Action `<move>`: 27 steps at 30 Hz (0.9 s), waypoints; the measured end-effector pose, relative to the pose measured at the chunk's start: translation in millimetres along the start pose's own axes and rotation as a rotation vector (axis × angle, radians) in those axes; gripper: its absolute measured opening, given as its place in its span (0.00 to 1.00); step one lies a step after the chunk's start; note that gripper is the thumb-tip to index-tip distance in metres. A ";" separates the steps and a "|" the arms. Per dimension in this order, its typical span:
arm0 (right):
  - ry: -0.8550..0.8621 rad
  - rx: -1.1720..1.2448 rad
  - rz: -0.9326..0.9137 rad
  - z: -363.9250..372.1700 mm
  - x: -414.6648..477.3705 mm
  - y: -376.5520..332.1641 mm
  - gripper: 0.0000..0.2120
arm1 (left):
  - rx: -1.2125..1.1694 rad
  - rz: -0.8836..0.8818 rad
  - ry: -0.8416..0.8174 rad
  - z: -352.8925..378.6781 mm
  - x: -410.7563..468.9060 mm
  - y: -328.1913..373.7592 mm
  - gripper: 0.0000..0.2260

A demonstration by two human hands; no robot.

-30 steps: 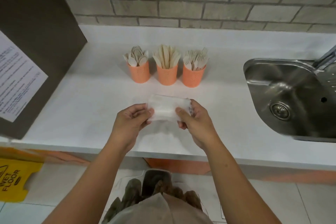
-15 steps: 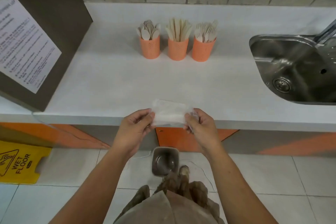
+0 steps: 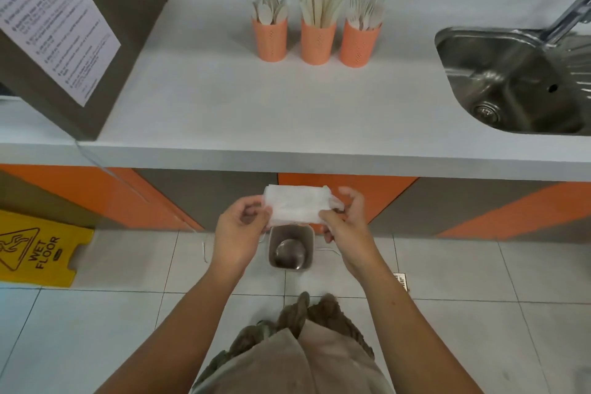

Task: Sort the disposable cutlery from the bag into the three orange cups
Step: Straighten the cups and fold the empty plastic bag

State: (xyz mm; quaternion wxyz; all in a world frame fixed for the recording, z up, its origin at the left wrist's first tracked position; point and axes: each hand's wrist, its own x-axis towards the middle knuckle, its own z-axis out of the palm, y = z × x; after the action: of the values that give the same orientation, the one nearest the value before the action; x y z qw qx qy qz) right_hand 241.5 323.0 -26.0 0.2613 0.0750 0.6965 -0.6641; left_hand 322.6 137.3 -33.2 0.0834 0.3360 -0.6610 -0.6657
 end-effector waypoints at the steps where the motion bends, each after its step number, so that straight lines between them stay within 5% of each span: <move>1: -0.006 -0.012 0.006 -2.3 -4.1 3.3 0.25 | 0.026 0.008 0.003 1.8 -3.2 -3.7 0.09; 10: -0.029 -0.489 -0.068 -34.8 2.2 32.6 0.11 | 0.210 0.006 0.061 27.6 -17.9 -43.5 0.08; 18: 0.011 -0.632 -0.010 -51.9 28.9 61.3 0.17 | 0.232 -0.138 0.061 56.5 -10.8 -69.2 0.12; 27: 0.103 -0.522 -0.034 -42.2 76.2 126.3 0.15 | 0.338 -0.235 0.079 68.6 32.5 -131.9 0.11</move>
State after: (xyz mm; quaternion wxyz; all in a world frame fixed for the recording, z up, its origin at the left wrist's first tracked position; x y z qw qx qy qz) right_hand 222.5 358.7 -174.0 0.2246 0.0272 0.8577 -0.4617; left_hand 303.6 190.6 -174.5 -0.0266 0.4457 -0.7158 -0.5369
